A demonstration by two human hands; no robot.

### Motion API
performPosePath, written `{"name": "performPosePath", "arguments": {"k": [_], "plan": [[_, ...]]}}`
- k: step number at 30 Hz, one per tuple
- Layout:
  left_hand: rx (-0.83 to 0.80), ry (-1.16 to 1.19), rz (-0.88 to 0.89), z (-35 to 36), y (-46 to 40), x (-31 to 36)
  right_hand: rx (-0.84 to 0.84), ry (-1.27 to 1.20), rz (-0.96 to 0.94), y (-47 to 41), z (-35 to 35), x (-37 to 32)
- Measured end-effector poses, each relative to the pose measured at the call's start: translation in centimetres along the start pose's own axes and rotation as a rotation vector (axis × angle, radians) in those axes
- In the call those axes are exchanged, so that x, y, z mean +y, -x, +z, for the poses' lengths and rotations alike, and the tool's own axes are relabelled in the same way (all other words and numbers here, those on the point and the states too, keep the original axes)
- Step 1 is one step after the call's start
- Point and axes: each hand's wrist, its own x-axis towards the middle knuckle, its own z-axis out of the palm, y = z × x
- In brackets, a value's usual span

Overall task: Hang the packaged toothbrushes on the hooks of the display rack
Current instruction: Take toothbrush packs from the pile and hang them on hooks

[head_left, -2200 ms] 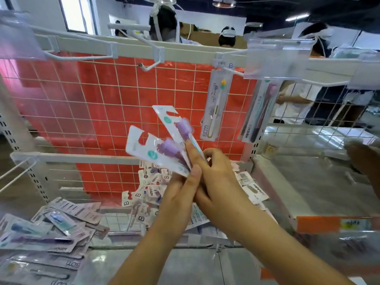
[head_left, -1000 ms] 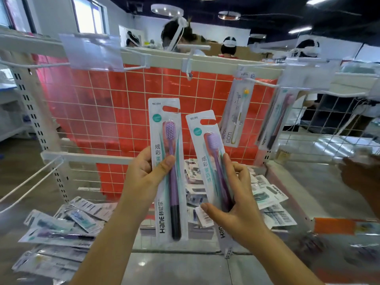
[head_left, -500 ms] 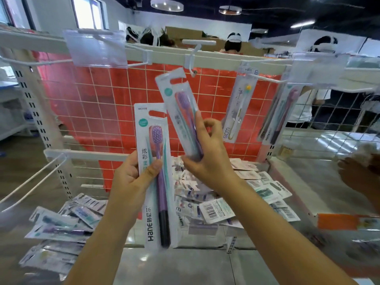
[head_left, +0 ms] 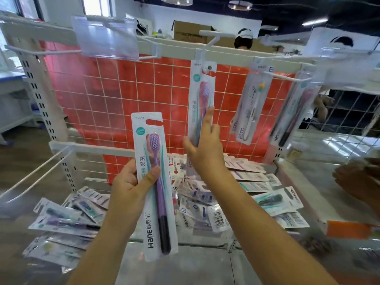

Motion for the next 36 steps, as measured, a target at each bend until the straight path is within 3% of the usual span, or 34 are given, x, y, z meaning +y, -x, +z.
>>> {"name": "performPosePath", "arguments": {"k": [5,10,20,22,24,28,31,36], "plan": [[-0.018,-0.071,-0.045,-0.5,-0.3,-0.3,-0.047,0.112,0.18,-7.4,0.4,0.5],[-0.017,-0.081,-0.043,-1.3,-0.1,0.0,-0.08,0.098,0.215,-11.7,1.5,0.7],[-0.016,-0.1,-0.008,-1.3,-0.2,0.3,-0.2,0.021,0.367,-8.2,0.5,0.9],[-0.029,-0.099,0.015,-0.9,-0.7,0.7,-0.171,0.019,0.299,-5.0,-0.3,0.6],[-0.034,-0.063,0.026,-0.3,-1.1,0.8,-0.157,-0.147,0.187,-0.5,-0.9,-0.2],[-0.037,0.013,0.047,1.2,-1.5,1.0,-0.337,-0.449,0.051,7.6,-1.7,-2.4],[-0.036,-0.002,0.074,2.3,-1.5,1.0,-0.434,-0.337,-0.016,10.5,-1.0,-3.4],[-0.049,-0.081,0.166,3.0,-1.5,1.3,-0.297,-0.076,-0.075,11.2,0.4,-3.4]]}}
